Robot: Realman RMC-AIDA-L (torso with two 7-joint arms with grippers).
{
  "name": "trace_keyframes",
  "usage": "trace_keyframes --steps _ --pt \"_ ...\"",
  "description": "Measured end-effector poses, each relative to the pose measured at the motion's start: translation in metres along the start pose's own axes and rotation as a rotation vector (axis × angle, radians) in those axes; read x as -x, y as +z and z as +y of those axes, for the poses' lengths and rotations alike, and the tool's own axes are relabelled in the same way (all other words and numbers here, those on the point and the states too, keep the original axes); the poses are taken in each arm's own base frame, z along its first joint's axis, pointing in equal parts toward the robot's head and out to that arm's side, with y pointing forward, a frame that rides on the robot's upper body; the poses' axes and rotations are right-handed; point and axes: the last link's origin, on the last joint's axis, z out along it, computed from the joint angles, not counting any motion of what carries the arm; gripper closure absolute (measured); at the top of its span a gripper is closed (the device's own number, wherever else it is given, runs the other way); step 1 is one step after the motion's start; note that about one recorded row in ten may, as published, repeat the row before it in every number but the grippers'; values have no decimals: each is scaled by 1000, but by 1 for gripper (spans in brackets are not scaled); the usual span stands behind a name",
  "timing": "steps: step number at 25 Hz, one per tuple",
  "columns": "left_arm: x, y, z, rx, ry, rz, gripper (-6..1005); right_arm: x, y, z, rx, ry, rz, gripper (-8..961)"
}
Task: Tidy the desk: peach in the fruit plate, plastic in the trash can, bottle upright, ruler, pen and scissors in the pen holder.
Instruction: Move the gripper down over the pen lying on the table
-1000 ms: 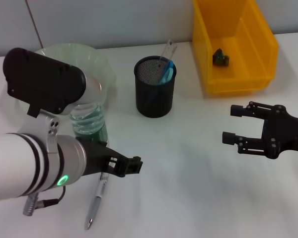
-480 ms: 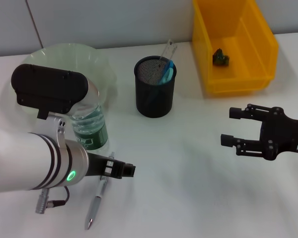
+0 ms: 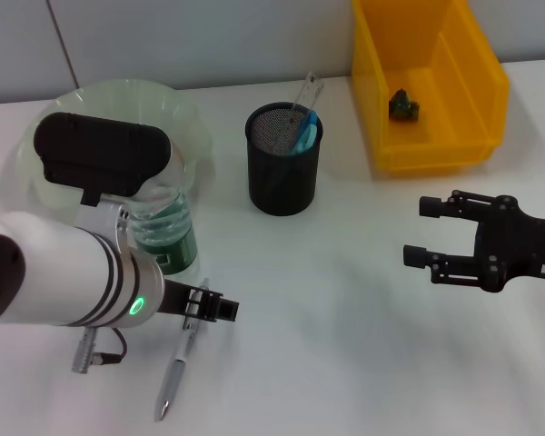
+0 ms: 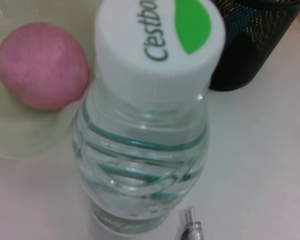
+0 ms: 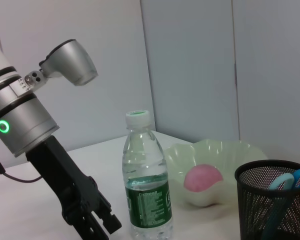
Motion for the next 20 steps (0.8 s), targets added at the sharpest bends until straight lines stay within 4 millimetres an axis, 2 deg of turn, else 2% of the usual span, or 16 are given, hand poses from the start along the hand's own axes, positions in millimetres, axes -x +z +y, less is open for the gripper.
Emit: trace_keyframes --steps 20 --pt "-1 13 -3 -18 4 -45 187 -2 0 0 -5 3 8 191"
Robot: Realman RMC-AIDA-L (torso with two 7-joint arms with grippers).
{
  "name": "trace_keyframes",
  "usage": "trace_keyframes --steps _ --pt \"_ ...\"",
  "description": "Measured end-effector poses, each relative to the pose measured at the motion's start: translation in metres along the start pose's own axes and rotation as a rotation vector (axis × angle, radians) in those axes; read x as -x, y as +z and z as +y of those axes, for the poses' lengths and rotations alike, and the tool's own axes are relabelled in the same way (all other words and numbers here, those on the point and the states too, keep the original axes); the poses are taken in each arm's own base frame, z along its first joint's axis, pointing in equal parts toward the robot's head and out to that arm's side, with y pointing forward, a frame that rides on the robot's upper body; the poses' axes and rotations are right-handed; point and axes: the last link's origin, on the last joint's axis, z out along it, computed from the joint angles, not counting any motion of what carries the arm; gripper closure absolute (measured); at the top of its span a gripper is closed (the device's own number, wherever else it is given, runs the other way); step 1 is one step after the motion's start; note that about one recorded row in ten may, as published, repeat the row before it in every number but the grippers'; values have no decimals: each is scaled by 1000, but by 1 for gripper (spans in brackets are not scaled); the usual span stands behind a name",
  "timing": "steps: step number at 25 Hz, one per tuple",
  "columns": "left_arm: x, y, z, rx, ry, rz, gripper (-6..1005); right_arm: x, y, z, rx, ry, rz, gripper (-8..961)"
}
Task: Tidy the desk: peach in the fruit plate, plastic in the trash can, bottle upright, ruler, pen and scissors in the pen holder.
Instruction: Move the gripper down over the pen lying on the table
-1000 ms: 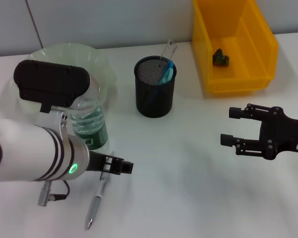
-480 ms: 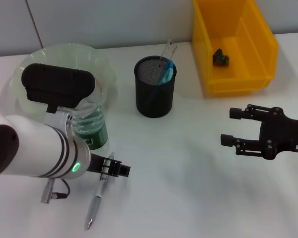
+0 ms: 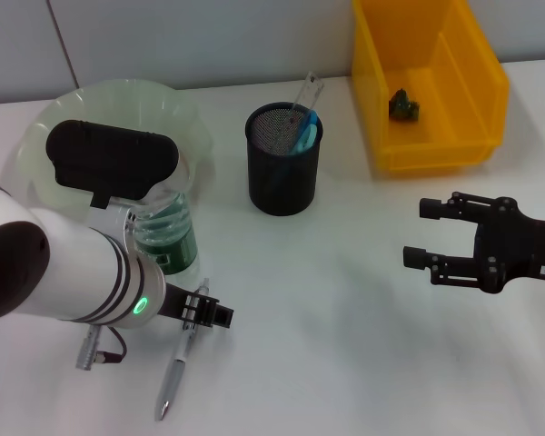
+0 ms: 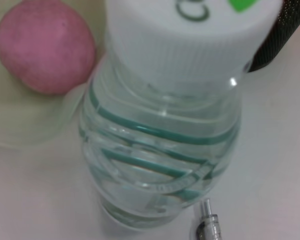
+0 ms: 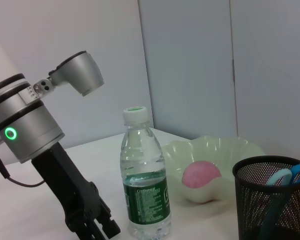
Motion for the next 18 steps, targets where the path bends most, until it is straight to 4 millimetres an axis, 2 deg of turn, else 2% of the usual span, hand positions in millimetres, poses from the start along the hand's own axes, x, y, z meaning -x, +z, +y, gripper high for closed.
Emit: trace_keyframes --steps 4,18 --pt "1 4 -2 -6 -1 -18 186 0 0 0 1 -1 0 191" --pt "-2 7 1 2 10 -34 291 -1 4 1 15 -3 14 193"
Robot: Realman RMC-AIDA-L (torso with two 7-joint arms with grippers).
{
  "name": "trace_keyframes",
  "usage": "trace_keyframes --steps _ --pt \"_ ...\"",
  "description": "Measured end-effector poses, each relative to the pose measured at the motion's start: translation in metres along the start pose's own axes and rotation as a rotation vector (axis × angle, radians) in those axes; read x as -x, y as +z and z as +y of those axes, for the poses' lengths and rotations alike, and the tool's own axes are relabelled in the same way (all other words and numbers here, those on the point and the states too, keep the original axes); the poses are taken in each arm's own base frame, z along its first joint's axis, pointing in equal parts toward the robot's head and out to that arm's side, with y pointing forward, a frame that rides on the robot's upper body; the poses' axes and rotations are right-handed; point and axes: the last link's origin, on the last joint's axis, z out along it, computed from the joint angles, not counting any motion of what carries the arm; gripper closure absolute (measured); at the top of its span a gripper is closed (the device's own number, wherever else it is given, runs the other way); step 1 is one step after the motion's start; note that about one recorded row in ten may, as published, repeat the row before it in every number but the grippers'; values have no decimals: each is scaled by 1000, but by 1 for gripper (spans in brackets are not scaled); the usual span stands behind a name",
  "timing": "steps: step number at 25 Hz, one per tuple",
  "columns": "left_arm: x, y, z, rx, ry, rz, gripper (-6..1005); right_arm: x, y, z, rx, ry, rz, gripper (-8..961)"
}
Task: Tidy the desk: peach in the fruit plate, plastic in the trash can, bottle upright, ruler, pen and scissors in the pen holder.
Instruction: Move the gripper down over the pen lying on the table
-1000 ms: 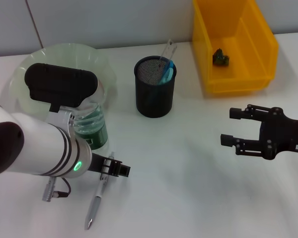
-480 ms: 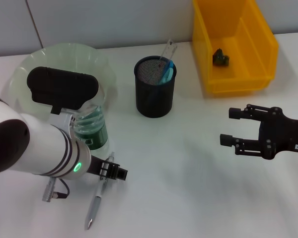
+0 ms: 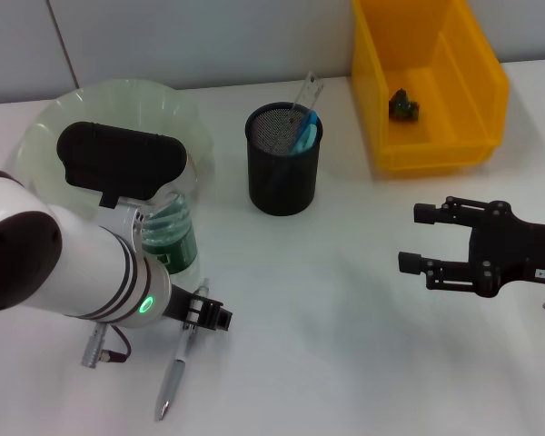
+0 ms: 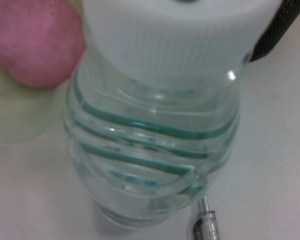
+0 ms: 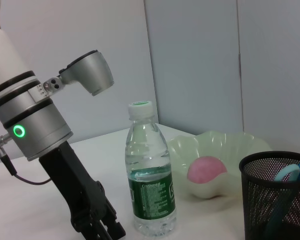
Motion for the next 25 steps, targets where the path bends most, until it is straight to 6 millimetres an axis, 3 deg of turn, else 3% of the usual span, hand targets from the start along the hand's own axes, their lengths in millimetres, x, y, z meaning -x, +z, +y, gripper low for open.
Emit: trace_keyframes --steps 9,17,25 --pt "-2 -1 1 -3 9 -1 334 -1 -1 0 -3 3 0 194" --pt "0 3 -1 -12 6 -25 535 -1 -1 0 -3 3 0 194" --pt "-1 4 2 -6 28 -31 563 -1 -1 0 -2 4 0 193"
